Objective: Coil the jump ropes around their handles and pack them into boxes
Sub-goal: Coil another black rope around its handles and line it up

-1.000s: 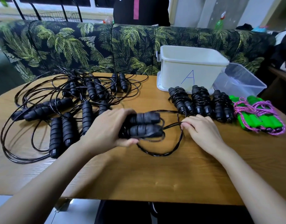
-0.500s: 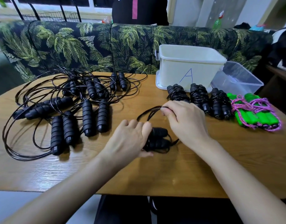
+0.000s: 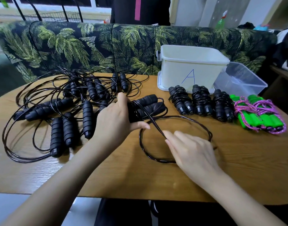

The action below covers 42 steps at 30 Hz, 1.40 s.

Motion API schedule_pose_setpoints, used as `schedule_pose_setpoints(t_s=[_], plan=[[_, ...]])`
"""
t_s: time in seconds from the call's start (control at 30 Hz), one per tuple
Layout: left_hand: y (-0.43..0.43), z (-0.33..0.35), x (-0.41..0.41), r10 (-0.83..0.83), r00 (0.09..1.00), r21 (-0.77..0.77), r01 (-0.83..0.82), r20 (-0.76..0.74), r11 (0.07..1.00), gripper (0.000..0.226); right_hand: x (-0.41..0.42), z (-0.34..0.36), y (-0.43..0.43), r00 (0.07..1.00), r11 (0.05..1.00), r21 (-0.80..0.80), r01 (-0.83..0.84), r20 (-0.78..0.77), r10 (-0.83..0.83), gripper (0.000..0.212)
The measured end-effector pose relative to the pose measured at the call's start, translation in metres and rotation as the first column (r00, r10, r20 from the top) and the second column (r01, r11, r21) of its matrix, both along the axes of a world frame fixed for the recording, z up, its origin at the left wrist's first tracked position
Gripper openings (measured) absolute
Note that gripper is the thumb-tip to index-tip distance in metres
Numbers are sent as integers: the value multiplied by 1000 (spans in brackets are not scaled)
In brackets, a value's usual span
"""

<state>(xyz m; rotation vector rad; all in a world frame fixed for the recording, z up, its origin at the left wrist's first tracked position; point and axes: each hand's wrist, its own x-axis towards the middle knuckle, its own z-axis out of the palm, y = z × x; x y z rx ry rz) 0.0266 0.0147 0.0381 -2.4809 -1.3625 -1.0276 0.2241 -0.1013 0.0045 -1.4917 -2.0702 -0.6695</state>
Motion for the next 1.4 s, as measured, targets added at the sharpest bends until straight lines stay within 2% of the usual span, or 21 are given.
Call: schedule_pose_setpoints(t_s=[0.1, 0.3, 0.37, 0.47, 0.63, 0.73, 0.83, 0.9, 1.03, 1.23, 1.3, 1.4], plan=[[-4, -1, 4, -51, 997, -88, 57, 62, 994, 98, -5, -25, 2, 997, 999, 0, -40, 63, 39, 27], [-10, -5, 14, -32, 996, -226, 49, 80, 973, 98, -21, -53, 10, 990, 999, -4, -50, 128, 50, 49], [-8, -9, 13, 1, 996, -227, 19, 88, 974, 90, -20, -56, 13, 985, 998, -1, -58, 161, 57, 50], [-2, -15, 11, 30, 991, -212, -1, 134, 977, 76, -8, -54, 19, 980, 996, 6, -84, 179, 82, 38], [13, -16, -4, 74, 968, -208, -23, 238, 978, 75, 25, -42, 31, 986, 992, -30, -125, 106, 128, 35], [18, -18, -12, 38, 973, -184, 5, 226, 983, 75, 42, -41, 38, 985, 991, -24, -133, 105, 134, 37], [20, -15, -19, 18, 961, -182, 34, 277, 983, 76, 59, -38, 41, 992, 991, -53, -122, 30, 124, 45], [22, -13, -25, -8, 948, -184, 70, 318, 980, 74, 68, -35, 40, 992, 988, -84, -127, -29, 125, 41], [22, -16, -30, -87, 957, -187, 142, 278, 972, 74, 77, -28, 42, 980, 977, -149, -156, -147, 134, 34], [22, -16, -39, -212, 915, -222, 299, 343, 928, 62, 78, -13, 49, 988, 988, -134, -72, -145, 53, 37], [22, -17, -44, -264, 903, -211, 346, 337, 914, 64, 77, -9, 51, 967, 983, -176, -47, -255, 1, 36], [19, -16, -50, -345, 896, -190, 404, 279, 895, 68, 72, 2, 56, 871, 931, -350, -105, -483, -83, 12]])
